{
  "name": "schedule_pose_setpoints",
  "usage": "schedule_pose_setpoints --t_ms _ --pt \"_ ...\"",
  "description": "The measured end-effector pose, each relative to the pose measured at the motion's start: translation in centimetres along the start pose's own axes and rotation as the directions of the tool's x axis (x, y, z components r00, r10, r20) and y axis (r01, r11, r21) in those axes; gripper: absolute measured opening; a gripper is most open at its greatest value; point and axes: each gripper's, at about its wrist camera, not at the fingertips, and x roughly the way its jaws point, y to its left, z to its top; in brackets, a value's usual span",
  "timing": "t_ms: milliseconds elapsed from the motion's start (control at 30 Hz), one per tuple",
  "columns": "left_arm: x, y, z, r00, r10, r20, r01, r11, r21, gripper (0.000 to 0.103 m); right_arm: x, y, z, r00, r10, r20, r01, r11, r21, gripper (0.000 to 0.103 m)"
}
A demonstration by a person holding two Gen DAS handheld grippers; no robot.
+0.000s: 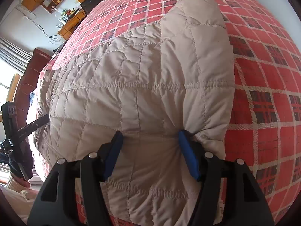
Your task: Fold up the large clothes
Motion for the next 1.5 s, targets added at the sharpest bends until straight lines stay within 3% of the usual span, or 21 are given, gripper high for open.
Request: schedule_pose_setpoints --t_ms 167,233,267,300,400,567,833,967,1133,1333,1500 --pt "-1.1 -1.1 0.8 0.999 0.032 -0.017 -0.033 0.999 -0.002 0.054 -3.6 0.2 0.4 0.997 0.053 0.052 -0.055 0.997 0.046 0.063" --pt "-1.7 -2.2 1.1 0.999 0.045 -0.006 -0.044 0.999 0.023 0.055 -5.3 0.1 0.6 0.994 0.072 0.088 -0.076 0.996 0.045 0.072" --pt "-2.0 -2.7 1.2 0.999 0.040 0.000 -0.040 0.999 0.036 0.056 -6.3 0.1 0.9 0.993 0.058 0.103 -0.063 0.997 0.042 0.081" --pt "-2.2 -3.4 1.4 0.999 0.036 0.003 -0.036 0.998 0.047 0.058 -7.0 -0.1 1.1 0.993 0.037 0.116 -0.041 0.998 0.037 0.084" --pt "-2.4 -5.3 2.1 0.999 0.034 0.011 -0.034 0.997 0.074 0.060 -8.2 -1.5 2.0 0.993 -0.011 0.121 0.006 0.999 0.039 0.084" --pt "-1.1 -7.8 3.5 0.999 0.050 0.008 -0.050 0.993 0.108 0.064 -6.5 -4.5 3.3 0.999 -0.003 0.052 0.000 0.998 0.057 0.085" --pt "1.6 -8.1 4.2 0.994 0.100 -0.034 -0.096 0.991 0.089 0.064 -1.7 -8.0 2.8 0.993 0.116 -0.033 -0.111 0.986 0.123 0.085" --pt "2.3 -7.7 3.9 0.992 0.113 -0.047 -0.109 0.990 0.089 0.064 -0.2 -8.6 2.3 0.985 0.167 -0.037 -0.159 0.975 0.154 0.082" --pt "2.5 -7.6 3.8 0.992 0.114 -0.049 -0.109 0.990 0.090 0.064 0.1 -8.0 2.3 0.986 0.163 -0.022 -0.158 0.978 0.137 0.082" --pt "2.5 -7.5 3.7 0.993 0.110 -0.049 -0.105 0.991 0.088 0.064 0.5 -6.1 2.3 0.989 0.141 -0.045 -0.137 0.987 0.088 0.069" --pt "2.6 -7.5 3.8 0.993 0.107 -0.051 -0.103 0.991 0.087 0.064 0.7 -6.2 2.4 0.981 0.186 -0.049 -0.179 0.977 0.114 0.053"
